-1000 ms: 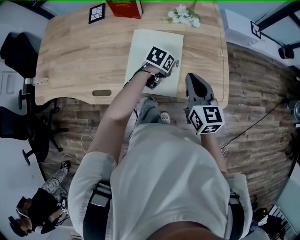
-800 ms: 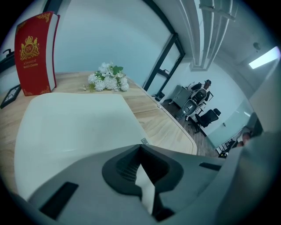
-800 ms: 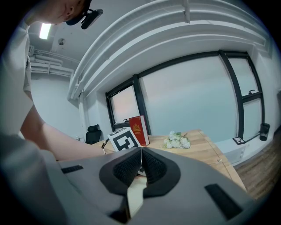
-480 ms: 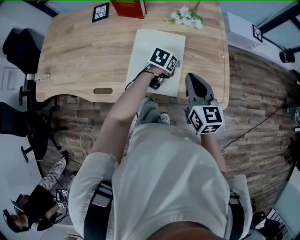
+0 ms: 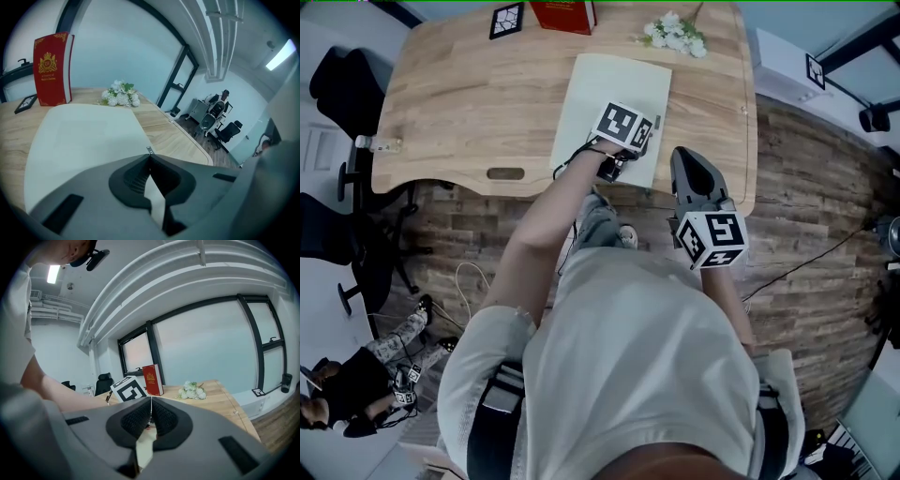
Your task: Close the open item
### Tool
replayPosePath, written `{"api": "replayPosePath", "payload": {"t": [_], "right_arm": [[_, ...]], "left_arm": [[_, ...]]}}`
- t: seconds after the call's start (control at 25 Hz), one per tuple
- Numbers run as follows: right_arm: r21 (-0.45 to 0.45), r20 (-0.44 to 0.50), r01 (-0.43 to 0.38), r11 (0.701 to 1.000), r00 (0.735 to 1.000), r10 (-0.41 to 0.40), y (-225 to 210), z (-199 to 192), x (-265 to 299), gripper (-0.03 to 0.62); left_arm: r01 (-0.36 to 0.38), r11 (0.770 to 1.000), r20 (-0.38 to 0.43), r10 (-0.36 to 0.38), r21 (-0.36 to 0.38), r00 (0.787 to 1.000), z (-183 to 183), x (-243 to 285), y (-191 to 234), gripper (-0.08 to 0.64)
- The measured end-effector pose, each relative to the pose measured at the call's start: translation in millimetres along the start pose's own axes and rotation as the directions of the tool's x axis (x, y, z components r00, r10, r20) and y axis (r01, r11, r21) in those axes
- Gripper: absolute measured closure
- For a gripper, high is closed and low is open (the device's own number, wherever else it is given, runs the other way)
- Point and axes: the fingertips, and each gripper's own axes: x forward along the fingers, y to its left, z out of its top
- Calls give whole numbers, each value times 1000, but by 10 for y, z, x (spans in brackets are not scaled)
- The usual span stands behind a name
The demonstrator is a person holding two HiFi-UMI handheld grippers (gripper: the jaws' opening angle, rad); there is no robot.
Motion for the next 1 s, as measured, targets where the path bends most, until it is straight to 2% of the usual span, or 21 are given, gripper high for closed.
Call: {"api": "replayPosePath", "payload": {"t": [0.24, 0.6, 0.8, 1.0], "right_arm": [[-12, 5, -30, 999, 1000, 30, 101, -4, -57, 572], [-36, 7, -89, 995, 996, 89, 313, -34, -135, 572], [-51, 1, -132, 990, 991, 132, 460, -70, -174, 572], [-58, -12, -176, 983, 984, 176, 587, -120, -212, 572]], "left_arm": [[-21, 997, 108, 29, -78, 994, -81, -208, -41, 540], [-14, 980, 206, 56, -198, 977, -376, -575, -119, 540], [-2, 955, 293, 93, -295, 952, -521, -898, -155, 540], [10, 934, 381, 137, -357, 914, -623, -1271, -231, 540]]}}
